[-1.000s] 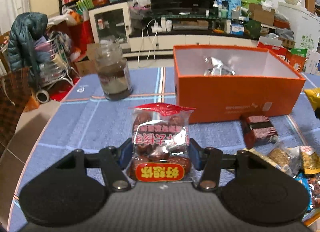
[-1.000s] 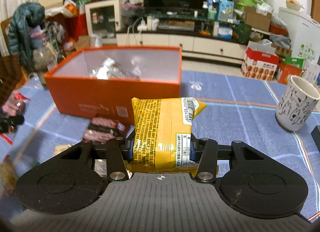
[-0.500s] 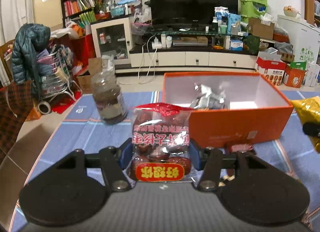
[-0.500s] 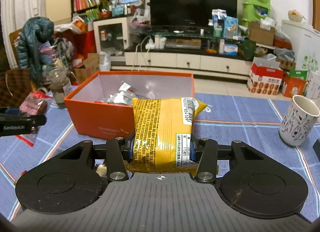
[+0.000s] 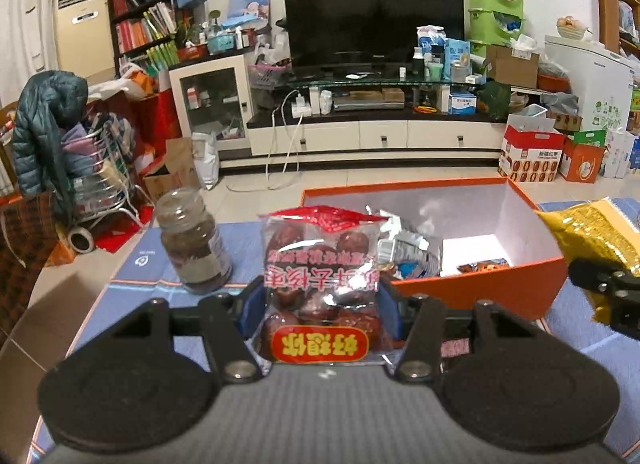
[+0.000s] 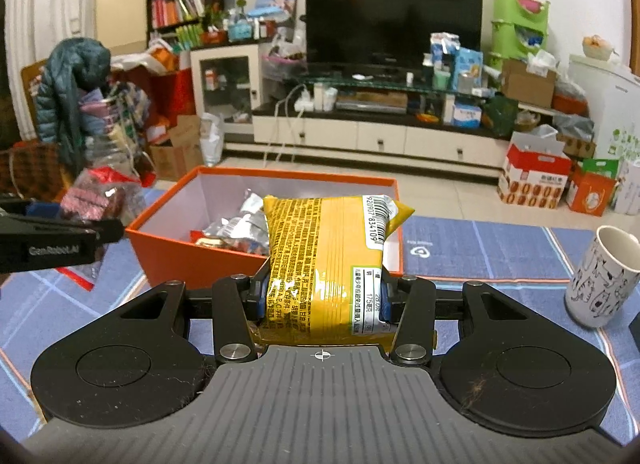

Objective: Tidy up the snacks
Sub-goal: 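Carry both bags over the orange box and open both tools to drop them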

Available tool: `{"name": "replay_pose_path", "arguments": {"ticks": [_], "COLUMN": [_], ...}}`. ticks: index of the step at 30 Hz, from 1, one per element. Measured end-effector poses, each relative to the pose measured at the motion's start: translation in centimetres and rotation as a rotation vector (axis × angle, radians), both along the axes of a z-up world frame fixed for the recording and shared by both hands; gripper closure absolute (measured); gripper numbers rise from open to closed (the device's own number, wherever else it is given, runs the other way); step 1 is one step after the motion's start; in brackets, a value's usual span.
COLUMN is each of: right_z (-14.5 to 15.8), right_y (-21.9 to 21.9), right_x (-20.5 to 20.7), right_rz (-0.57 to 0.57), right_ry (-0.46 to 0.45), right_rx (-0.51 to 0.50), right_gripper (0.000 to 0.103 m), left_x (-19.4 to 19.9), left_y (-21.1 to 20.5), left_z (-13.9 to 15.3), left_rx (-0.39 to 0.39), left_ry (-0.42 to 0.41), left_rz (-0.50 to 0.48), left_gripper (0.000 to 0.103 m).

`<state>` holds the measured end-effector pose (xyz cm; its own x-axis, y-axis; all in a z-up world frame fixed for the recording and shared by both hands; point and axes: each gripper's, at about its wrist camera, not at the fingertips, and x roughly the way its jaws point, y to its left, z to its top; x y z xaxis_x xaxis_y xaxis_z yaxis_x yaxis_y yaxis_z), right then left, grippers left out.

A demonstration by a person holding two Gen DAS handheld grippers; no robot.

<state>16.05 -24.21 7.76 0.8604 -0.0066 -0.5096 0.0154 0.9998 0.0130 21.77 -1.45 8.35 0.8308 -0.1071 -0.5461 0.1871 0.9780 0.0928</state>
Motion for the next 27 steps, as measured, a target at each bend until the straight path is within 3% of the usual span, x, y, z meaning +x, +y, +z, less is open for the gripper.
{"name": "replay_pose_path", "arguments": {"ticks": [18,19,21,22,23,24,27], "right_z": [-0.6,-0.6,-0.6,-0.7,-0.6,-0.4,1.4], "right_y": [0.1,0.1,0.1,0.2,0.1,0.0,-0.8], "right_x": [8.3,9.0,10.4,11.4,12.0,12.1,10.4], "right_rz": [-0.024,-0.026,-0.027,-0.024,-0.02,-0.023,-0.039], "right_ry": [0.04,0.039,0.049,0.07,0.076,0.07,0.012], "right_rx": [0.044,0.052,0.05,0.047,0.053,0.055,0.049], "right_gripper": [0.07,0.07,0.068,0.066,0.052,0.04,0.037], "left_x": [7.5,8.4,10.3,10.9,11.4,11.3,8.5], "left_y": [-3.6,-3.8,-4.2,-4.2,-4.3,-4.1,-2.3], "left_z": [-0.1,-0.2,-0.4,-0.5,-0.3,0.2,2.4], "left_rx": [0.012,0.009,-0.007,-0.009,-0.011,-0.026,-0.063], "left_ry": [0.018,0.018,0.009,0.025,0.046,0.046,-0.029], "left_rz": [0.021,0.032,0.041,0.043,0.048,0.042,0.004], "left_gripper": [0.048,0.045,0.026,0.006,0.001,0.001,0.001]}}
